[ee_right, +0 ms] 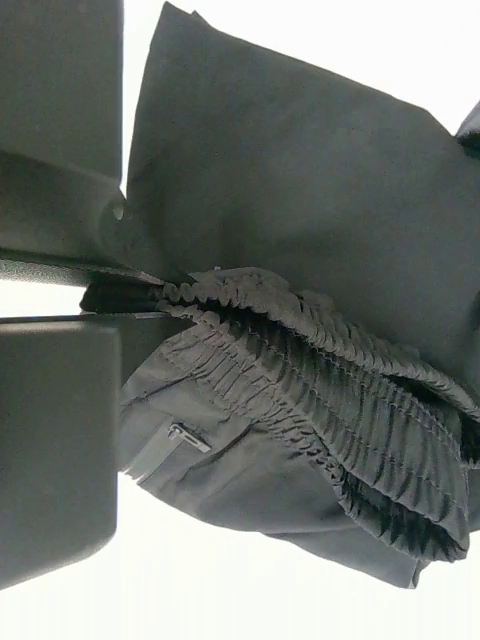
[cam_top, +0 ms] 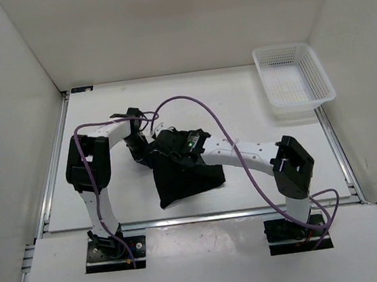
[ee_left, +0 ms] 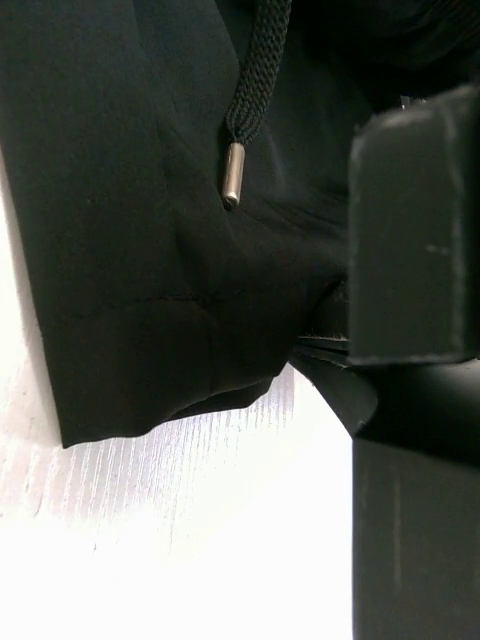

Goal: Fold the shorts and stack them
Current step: Fold the shorts

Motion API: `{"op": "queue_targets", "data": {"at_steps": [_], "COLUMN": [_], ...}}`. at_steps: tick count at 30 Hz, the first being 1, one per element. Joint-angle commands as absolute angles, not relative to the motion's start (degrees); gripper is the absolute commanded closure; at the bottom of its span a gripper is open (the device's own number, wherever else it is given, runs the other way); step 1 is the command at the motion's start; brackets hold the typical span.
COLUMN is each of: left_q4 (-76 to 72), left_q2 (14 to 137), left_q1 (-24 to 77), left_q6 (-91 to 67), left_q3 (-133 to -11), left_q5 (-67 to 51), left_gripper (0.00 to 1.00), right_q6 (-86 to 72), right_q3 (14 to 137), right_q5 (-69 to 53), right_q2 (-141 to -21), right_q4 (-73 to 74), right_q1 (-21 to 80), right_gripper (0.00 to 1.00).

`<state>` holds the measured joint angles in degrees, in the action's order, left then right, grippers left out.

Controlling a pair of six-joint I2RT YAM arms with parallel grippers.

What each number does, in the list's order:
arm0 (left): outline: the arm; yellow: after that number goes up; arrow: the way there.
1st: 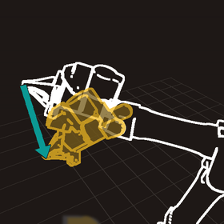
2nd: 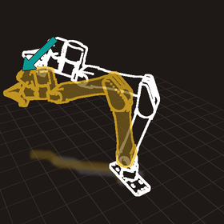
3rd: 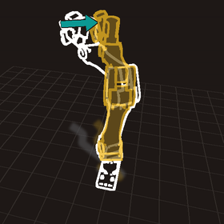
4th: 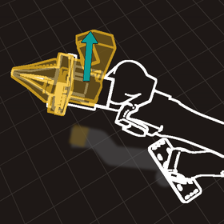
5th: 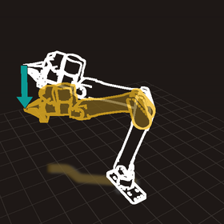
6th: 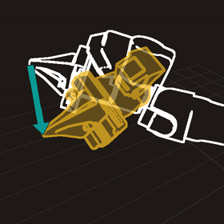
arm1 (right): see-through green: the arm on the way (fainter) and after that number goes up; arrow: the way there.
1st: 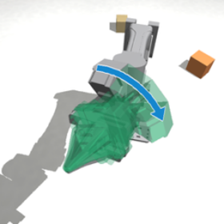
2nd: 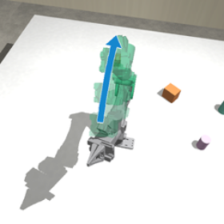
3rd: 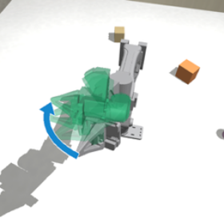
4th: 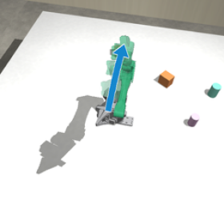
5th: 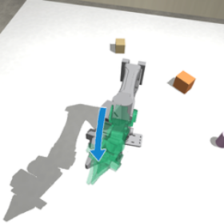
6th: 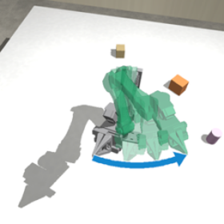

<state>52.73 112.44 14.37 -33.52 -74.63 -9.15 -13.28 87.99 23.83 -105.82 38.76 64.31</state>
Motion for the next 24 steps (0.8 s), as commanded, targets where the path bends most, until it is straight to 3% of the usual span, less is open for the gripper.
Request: {"op": "queue_targets", "data": {"at_steps": [1, 9, 24], "left_q4": [48.6, 48.6, 48.6], "left_q2": [113.3, 113.3, 114.9], "left_q1": [14.0, 14.0, 13.4], "left_q6": [-33.0, -33.0, -33.0], "left_q3": [-73.8, -73.8, -74.9], "left_q5": [-5.3, -5.8, -6.3], "left_gripper": [0.9, 0.9, 0.9], "right_q6": [-15.1, -19.6, -13.2], "right_q3": [90.3, 89.7, 95.8], "right_q5": [28.7, 39.0, 31.3], "right_q2": [-103.3, -94.5, -98.3], "right_q4": [38.1, 37.5, 34.5], "right_q1": [65.0, 64.5, 68.4], "right_gripper": [1.0, 1.0, 1.0]}}
